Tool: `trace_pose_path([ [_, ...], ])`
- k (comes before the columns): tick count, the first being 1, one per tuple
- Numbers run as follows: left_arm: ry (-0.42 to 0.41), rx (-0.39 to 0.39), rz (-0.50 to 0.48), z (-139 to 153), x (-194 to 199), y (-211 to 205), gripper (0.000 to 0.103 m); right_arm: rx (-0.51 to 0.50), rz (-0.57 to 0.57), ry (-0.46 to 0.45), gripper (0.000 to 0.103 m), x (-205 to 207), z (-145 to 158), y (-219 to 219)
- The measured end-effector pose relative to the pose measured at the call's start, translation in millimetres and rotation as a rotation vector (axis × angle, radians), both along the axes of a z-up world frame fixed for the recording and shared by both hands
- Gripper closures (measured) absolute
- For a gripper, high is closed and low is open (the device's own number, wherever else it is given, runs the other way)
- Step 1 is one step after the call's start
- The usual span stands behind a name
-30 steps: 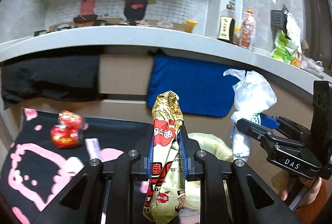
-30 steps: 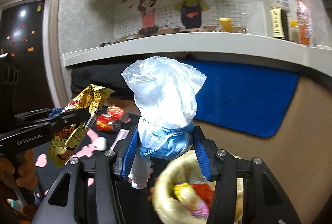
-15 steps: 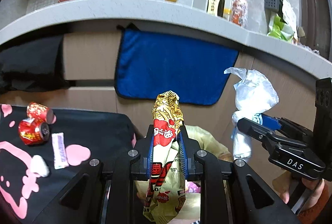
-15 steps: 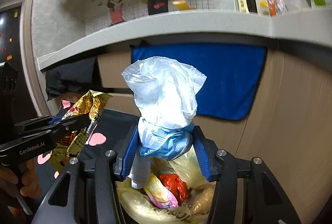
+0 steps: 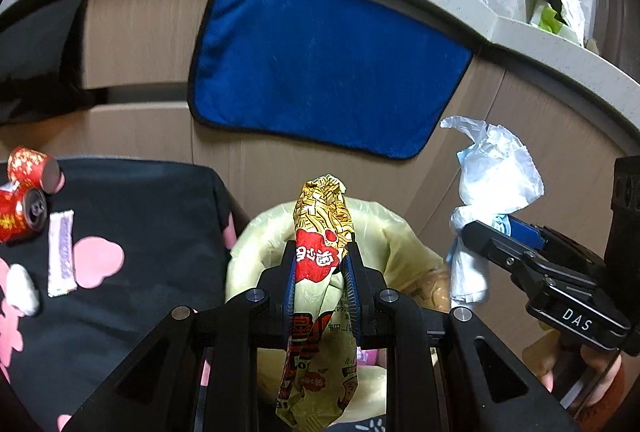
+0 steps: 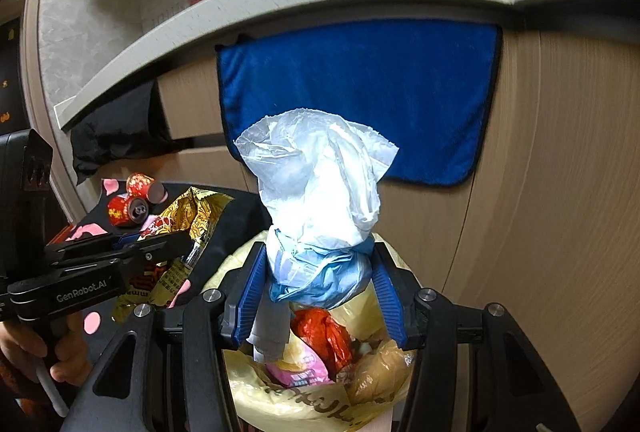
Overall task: Collect trash
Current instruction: 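Open both tools to drop the items into the trash bag, then move both tools back toward the red cans and paper cup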
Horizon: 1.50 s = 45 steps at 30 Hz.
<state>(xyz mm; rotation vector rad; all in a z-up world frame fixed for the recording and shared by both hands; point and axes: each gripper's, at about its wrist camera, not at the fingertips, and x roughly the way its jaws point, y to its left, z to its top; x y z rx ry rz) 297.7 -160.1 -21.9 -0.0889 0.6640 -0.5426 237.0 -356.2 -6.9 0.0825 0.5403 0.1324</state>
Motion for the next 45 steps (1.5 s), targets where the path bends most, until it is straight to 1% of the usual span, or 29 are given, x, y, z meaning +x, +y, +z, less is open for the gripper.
trace_pose_path([
  [4,0.029,-0.021,-0.015,-6,6,-4,0.081,0.008,-0.012,0.017,0.054,1,-7,-5],
  [6,0.04,-0.044,-0.046,-8,11,-4,0.075,0.01,-0.014,0.028,0.054,3,-10,-7],
  [7,0.046,-0.051,-0.056,-9,13,-4,0.067,0.01,-0.016,0.032,0.054,3,-11,-7],
  [8,0.051,-0.056,-0.056,-9,16,-1,0.057,0.009,-0.018,0.035,0.054,4,-12,-8],
  [10,0.059,-0.082,-0.038,-9,20,6,0.054,0.012,-0.022,0.037,0.054,5,-13,-8],
  [13,0.052,-0.09,0.0,-1,21,16,0.053,0.016,-0.027,0.044,0.054,9,-15,-7],
  [15,0.032,-0.087,0.022,7,16,27,0.053,0.019,-0.025,0.05,0.054,13,-17,-6],
  [18,-0.019,-0.051,0.067,18,7,43,0.053,0.027,-0.017,0.07,0.052,20,-21,-3],
  [20,-0.045,-0.022,0.094,21,2,53,0.053,0.031,-0.009,0.122,0.051,30,-28,0],
  [22,-0.069,0.011,0.115,22,-5,64,0.053,0.022,0.011,0.172,0.046,40,-38,6],
  [24,-0.086,0.042,0.135,21,-12,77,0.053,0.005,0.011,0.174,0.038,41,-43,11],
  [26,-0.097,0.069,0.17,20,-17,94,0.054,-0.01,0.014,0.177,0.038,41,-45,16],
  [28,-0.097,0.08,0.206,19,-23,110,0.053,-0.015,0.024,0.182,0.038,40,-43,20],
  [31,-0.09,0.069,0.279,18,-28,143,0.054,-0.037,0.042,0.17,0.038,37,-33,29],
  [32,-0.09,0.065,0.304,18,-29,153,0.054,-0.049,0.046,0.158,0.038,35,-30,32],
  [34,-0.093,0.064,0.363,17,-32,176,0.054,-0.077,0.052,0.127,0.042,30,-20,42],
  [36,-0.091,0.067,0.407,15,-34,196,0.054,-0.087,0.063,0.116,0.046,27,-11,52],
  [39,-0.087,0.068,0.47,14,-41,228,0.054,-0.042,0.122,0.121,0.047,25,-3,67],
  [41,-0.078,0.048,0.519,14,-46,251,0.054,-0.014,0.169,0.118,0.047,22,2,80],
  [45,-0.061,0.005,0.592,14,-51,289,0.054,0.048,0.265,0.102,0.056,17,10,113],
])
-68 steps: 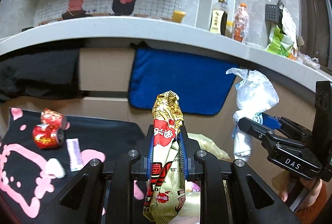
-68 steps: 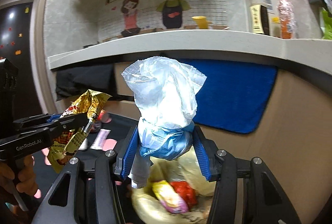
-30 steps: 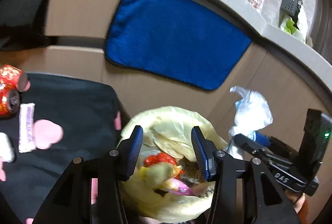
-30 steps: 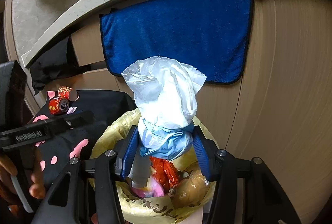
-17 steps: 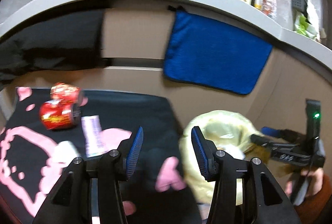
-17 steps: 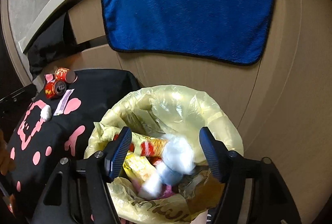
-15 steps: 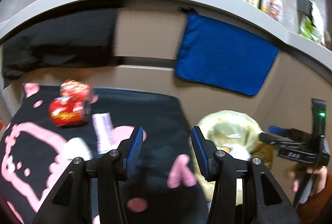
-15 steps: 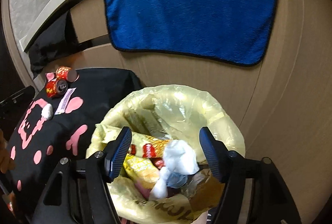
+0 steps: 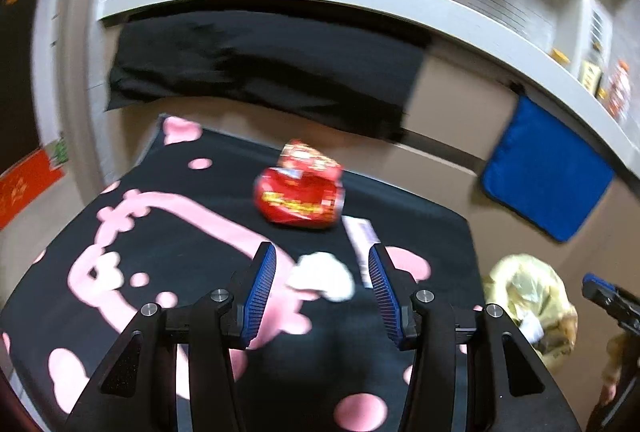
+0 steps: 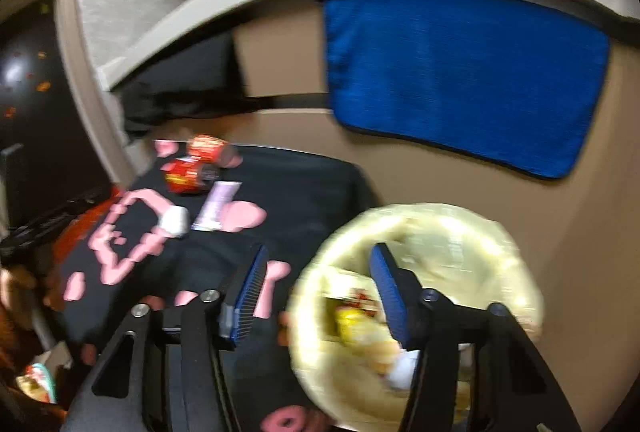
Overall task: Collect trash
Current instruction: 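Move both tools back toward the red cans and paper cup, then grasp the red drink can with the left tool and lift it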
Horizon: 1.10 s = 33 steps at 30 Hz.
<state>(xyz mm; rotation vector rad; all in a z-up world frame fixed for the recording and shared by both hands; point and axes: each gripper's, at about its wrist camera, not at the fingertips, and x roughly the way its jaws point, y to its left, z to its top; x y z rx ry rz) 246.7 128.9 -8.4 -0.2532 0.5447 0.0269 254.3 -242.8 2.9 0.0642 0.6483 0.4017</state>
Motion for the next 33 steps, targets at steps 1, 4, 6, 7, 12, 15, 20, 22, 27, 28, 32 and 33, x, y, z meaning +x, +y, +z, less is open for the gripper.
trace_pose_path([
  [1,-0.003,-0.001,0.017,0,-1,8,0.054,0.006,0.013,-0.006,0.056,-1,2,9],
  [4,-0.021,-0.004,0.059,2,-6,32,0.054,0.017,0.029,-0.037,0.06,-2,10,33],
  [6,-0.033,-0.008,0.084,2,-8,46,0.054,0.025,0.026,-0.058,0.06,-1,16,48],
  [7,-0.039,-0.01,0.097,3,-9,54,0.054,0.03,0.028,-0.064,0.06,-1,18,53],
  [12,-0.051,-0.007,0.149,6,-12,91,0.054,0.052,0.039,-0.063,0.06,11,24,84],
  [15,-0.058,-0.017,0.177,11,-19,117,0.054,0.046,0.056,-0.039,0.059,25,21,106],
  [20,-0.058,-0.009,0.25,18,-35,165,0.054,0.035,0.183,0.036,0.057,58,0,162],
  [22,-0.05,-0.027,0.284,18,-40,188,0.054,-0.013,0.218,0.058,0.057,71,-14,190],
  [27,-0.023,-0.064,0.259,4,-31,212,0.054,-0.082,0.207,0.093,0.057,103,-45,234],
  [28,-0.017,-0.083,0.223,-2,-23,209,0.054,-0.085,0.198,0.096,0.057,109,-50,236],
  [32,0.006,-0.171,0.035,-21,22,177,0.054,-0.079,0.148,0.12,0.057,130,-65,232],
  [33,0.007,-0.178,-0.002,-22,34,166,0.054,-0.067,0.138,0.123,0.057,133,-67,227],
])
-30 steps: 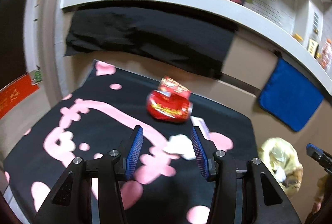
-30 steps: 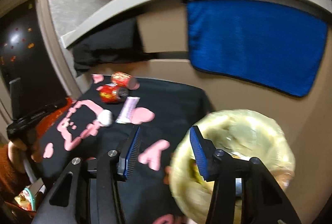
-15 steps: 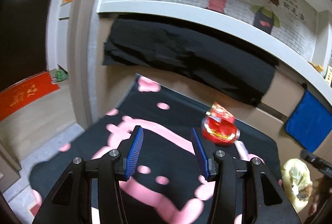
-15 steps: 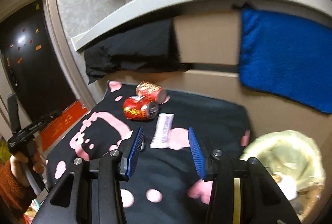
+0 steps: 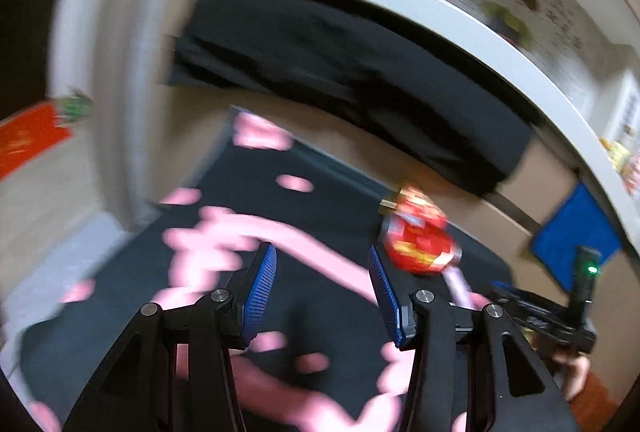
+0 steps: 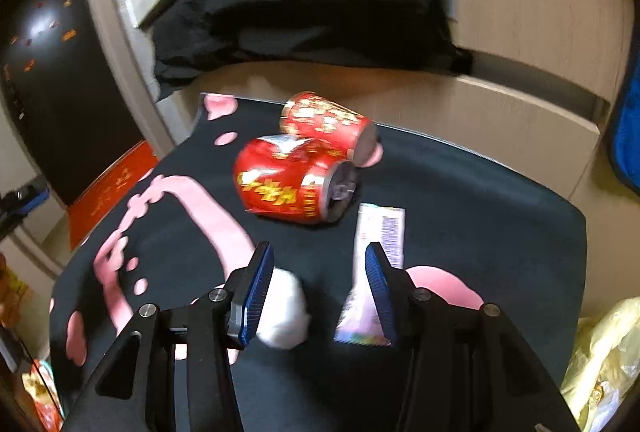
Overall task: Collect trash
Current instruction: 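Grasp the red drink can with the left tool and lift it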
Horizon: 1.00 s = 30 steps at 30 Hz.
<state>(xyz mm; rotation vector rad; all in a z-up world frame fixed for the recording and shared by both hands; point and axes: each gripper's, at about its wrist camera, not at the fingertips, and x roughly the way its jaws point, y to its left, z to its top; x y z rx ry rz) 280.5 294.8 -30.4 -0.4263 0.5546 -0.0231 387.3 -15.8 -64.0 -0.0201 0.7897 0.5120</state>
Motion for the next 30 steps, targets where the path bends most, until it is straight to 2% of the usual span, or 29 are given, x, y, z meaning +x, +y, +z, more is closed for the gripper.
trace_pose_path([
  [3,-0.029,-0.015,-0.123,1,47,-39,0.054,-0.003,-0.037,-0.013,0.057,4,-2,-18],
  [5,-0.024,-0.052,-0.214,1,87,-62,0.054,-0.008,-0.057,-0.017,0.057,5,-4,-30],
  [7,-0.011,-0.055,-0.251,1,122,-76,0.054,0.005,-0.067,-0.002,0.057,6,-6,-44],
  [11,0.004,0.053,-0.232,-2,179,-95,0.054,0.057,-0.064,0.047,0.057,2,-10,-72],
  [18,0.158,0.01,-0.208,-33,242,-93,0.054,0.104,-0.093,0.045,0.057,-3,-10,-110],
  [20,0.182,-0.022,-0.228,-39,246,-94,0.069,0.095,-0.092,0.039,0.057,-2,-11,-112],
  [21,0.179,-0.043,-0.242,-38,244,-94,0.069,0.089,-0.088,0.039,0.057,-2,-12,-111],
  [23,0.183,-0.027,-0.275,-34,235,-100,0.086,0.086,-0.08,0.045,0.057,-1,-14,-109],
  [26,0.188,0.029,-0.325,-28,210,-110,0.096,0.1,-0.073,0.05,0.057,-2,-14,-106],
  [30,0.213,-0.006,-0.362,-27,163,-111,0.1,0.124,-0.054,0.056,0.057,-6,-11,-99],
])
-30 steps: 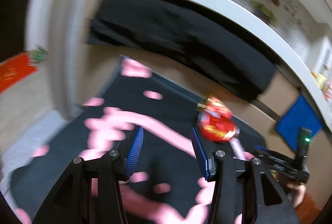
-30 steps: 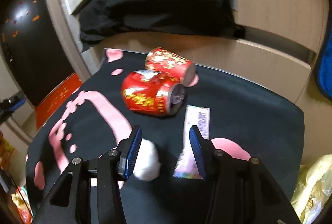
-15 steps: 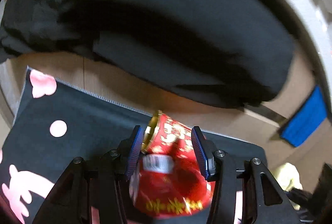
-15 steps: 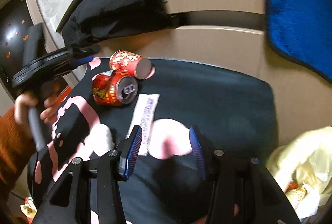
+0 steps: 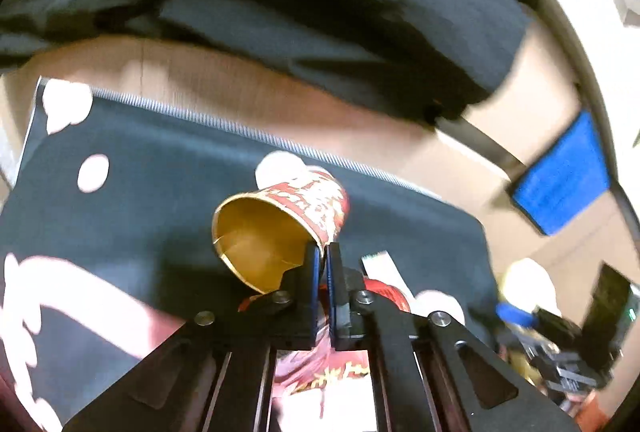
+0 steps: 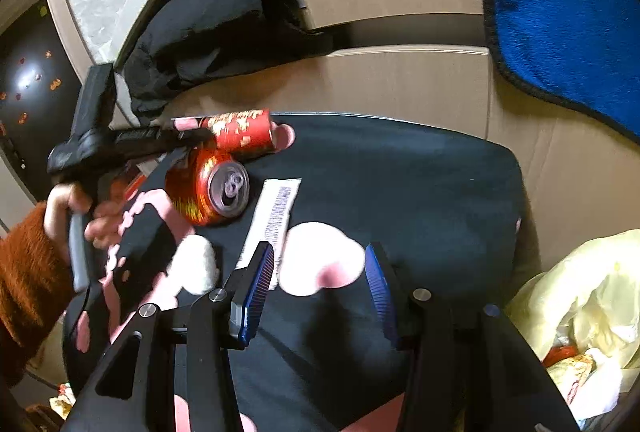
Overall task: Collect trash
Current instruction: 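Grasp the red drink can with the left tool and lift it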
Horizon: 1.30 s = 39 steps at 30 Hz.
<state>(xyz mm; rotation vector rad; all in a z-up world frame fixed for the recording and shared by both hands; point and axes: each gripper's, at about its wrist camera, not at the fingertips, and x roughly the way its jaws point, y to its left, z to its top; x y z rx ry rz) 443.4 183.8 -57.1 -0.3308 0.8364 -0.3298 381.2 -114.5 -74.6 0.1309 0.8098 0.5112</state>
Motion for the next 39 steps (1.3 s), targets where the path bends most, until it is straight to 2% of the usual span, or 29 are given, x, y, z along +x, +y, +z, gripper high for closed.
trace_pose_path([
  [6,0.001,-0.034,-0.001,-3,-78,12,0.1,0.005,0.101,-0.022,0.057,-16,12,32],
  [11,-0.052,-0.032,0.09,0,-134,43,0.101,-0.024,0.226,-0.056,0.057,-38,22,72],
  [14,-0.064,-0.046,0.13,-3,-158,56,0.101,-0.058,0.268,-0.039,0.056,-48,21,96],
  [19,-0.064,-0.043,0.149,-8,-170,61,0.097,-0.092,0.254,-0.008,0.055,-63,10,120],
  [21,-0.061,-0.075,0.138,-11,-171,63,0.081,-0.083,0.236,0.01,0.055,-63,8,123],
  [22,-0.062,-0.1,0.131,-13,-169,64,0.061,-0.085,0.221,0.007,0.055,-63,8,122],
  [23,-0.068,-0.141,0.123,-16,-167,66,0.053,-0.09,0.209,-0.001,0.055,-65,9,122],
  [25,-0.065,-0.198,0.136,-20,-159,69,0.052,-0.101,0.177,-0.022,0.055,-66,13,117],
  [29,-0.005,-0.237,0.18,-36,-129,71,0.05,-0.105,0.136,-0.012,0.055,-68,12,99],
  [33,0.079,-0.186,0.126,-59,-101,55,0.05,-0.104,0.094,-0.002,0.055,-69,10,76],
  [34,0.08,-0.191,0.107,-64,-99,52,0.046,-0.1,0.085,0.0,0.055,-70,9,70],
  [36,0.09,-0.219,0.085,-67,-101,48,0.046,-0.096,0.068,0.004,0.055,-71,8,58],
  [39,0.151,-0.23,0.037,-68,-106,34,0.047,-0.101,0.056,0.006,0.055,-73,7,46],
])
